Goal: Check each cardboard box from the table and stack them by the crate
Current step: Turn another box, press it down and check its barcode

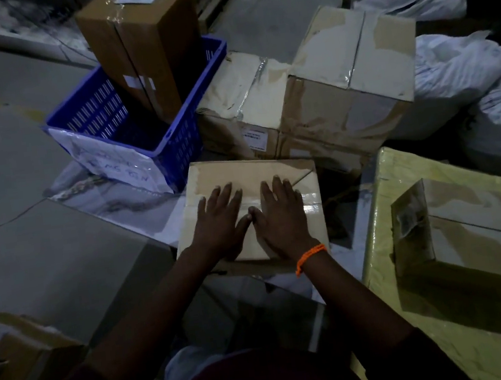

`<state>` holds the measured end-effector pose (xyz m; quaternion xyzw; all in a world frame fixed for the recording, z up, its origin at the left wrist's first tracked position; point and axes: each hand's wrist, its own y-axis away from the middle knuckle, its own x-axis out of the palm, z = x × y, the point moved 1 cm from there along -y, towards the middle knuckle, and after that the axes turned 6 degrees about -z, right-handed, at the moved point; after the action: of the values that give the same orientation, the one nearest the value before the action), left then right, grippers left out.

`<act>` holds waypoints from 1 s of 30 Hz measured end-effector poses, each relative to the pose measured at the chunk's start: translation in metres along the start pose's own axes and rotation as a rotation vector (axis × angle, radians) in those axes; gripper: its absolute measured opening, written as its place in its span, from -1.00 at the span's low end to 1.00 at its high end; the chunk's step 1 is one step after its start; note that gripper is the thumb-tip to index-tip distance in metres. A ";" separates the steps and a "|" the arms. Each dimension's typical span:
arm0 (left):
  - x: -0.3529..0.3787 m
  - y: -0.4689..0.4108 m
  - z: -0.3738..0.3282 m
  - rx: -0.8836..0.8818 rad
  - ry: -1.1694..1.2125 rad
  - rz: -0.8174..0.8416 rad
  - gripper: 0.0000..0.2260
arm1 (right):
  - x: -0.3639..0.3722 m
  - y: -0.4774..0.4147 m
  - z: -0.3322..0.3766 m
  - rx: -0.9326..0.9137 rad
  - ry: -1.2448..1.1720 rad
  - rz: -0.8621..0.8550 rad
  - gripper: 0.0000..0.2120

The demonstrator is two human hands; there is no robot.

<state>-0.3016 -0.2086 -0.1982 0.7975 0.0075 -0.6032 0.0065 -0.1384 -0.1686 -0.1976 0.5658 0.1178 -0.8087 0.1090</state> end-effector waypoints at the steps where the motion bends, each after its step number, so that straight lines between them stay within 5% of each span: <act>1: 0.001 -0.003 0.000 -0.003 -0.023 0.008 -0.28 | 0.002 -0.001 -0.002 -0.003 0.020 -0.001 -0.36; 5: 0.005 -0.007 0.006 0.025 -0.050 0.044 -0.43 | 0.008 0.001 -0.011 -0.022 0.066 0.001 -0.36; 12: 0.003 0.004 0.010 0.074 -0.098 0.106 -0.24 | 0.006 0.008 -0.021 -0.064 0.094 0.085 -0.27; 17: 0.014 0.030 0.034 0.146 -0.151 -0.071 -0.29 | 0.010 0.034 -0.041 -0.107 0.197 0.020 -0.21; 30: 0.018 0.033 0.034 0.135 -0.131 -0.100 -0.30 | 0.005 0.036 -0.041 -0.019 0.158 0.061 -0.14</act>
<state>-0.3292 -0.2419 -0.2247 0.7536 0.0062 -0.6529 -0.0766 -0.0925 -0.1904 -0.2182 0.6302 0.1166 -0.7567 0.1293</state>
